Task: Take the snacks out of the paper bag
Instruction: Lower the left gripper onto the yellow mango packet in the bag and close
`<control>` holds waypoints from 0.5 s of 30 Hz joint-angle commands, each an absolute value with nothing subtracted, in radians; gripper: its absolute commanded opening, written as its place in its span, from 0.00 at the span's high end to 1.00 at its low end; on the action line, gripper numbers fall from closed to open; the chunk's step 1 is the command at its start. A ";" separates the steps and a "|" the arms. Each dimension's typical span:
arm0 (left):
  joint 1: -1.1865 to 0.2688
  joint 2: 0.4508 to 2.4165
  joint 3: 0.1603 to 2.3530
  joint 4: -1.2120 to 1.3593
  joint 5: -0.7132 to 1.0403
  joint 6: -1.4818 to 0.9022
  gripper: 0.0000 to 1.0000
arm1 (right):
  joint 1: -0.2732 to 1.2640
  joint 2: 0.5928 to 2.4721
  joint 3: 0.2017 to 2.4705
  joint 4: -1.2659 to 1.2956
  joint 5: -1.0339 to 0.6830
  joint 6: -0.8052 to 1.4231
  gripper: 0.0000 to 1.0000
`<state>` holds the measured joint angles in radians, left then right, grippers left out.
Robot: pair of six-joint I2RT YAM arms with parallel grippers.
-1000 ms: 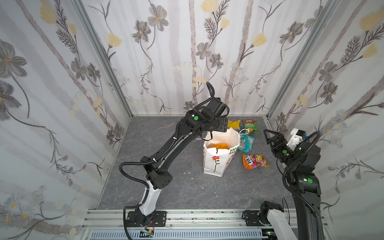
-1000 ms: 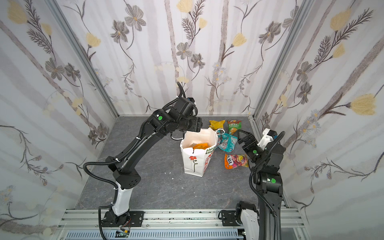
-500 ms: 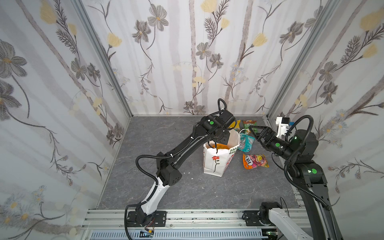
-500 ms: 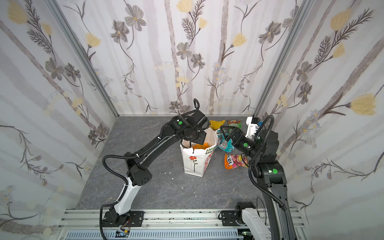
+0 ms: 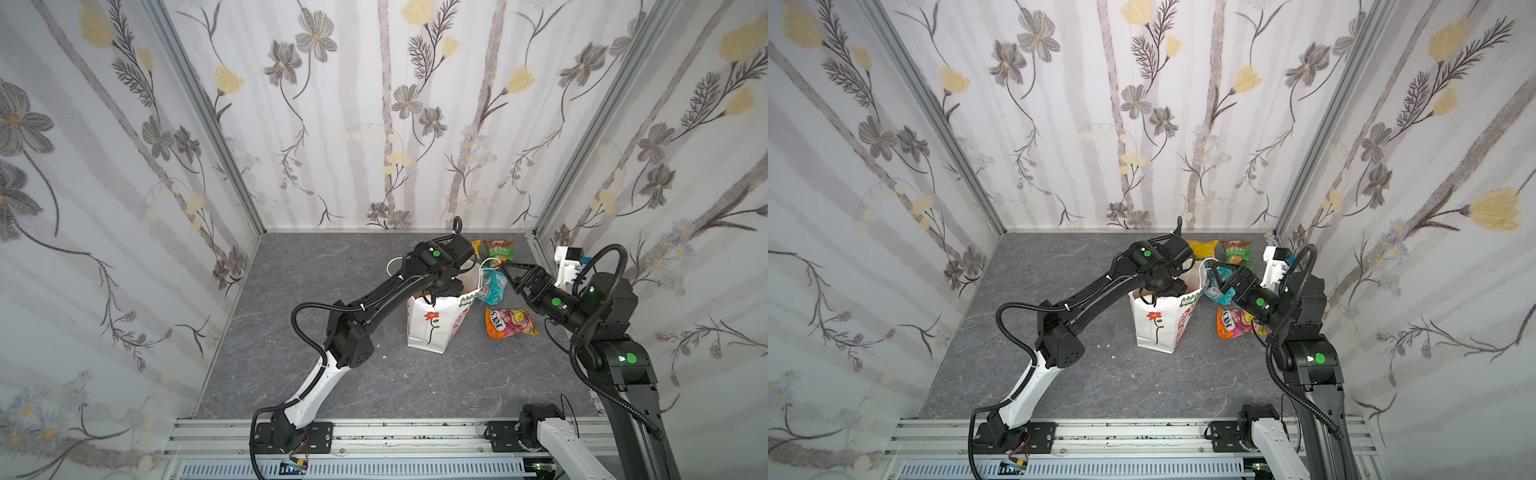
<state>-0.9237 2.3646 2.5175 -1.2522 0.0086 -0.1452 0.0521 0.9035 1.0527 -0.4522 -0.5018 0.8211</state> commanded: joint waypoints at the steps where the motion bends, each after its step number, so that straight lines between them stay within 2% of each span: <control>1: -0.929 2.331 2.489 -1.230 0.053 -0.036 0.30 | 0.054 0.908 1.049 -0.443 -0.483 0.824 0.01; 8: -0.935 2.258 2.358 -1.166 0.177 0.053 0.30 | 0.052 0.917 1.051 -0.443 -0.488 0.818 0.01; 12: -0.937 2.258 2.361 -1.170 0.174 0.076 0.29 | 0.053 0.921 1.047 -0.445 -0.491 0.819 0.01; 15: -0.936 2.270 2.371 -1.184 0.091 0.043 0.29 | 0.053 0.927 1.051 -0.443 -0.496 0.818 0.01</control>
<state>-0.9386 2.2692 2.3604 -1.1812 0.1490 0.0380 0.0521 0.9211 1.0489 -0.4530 -0.4908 0.8207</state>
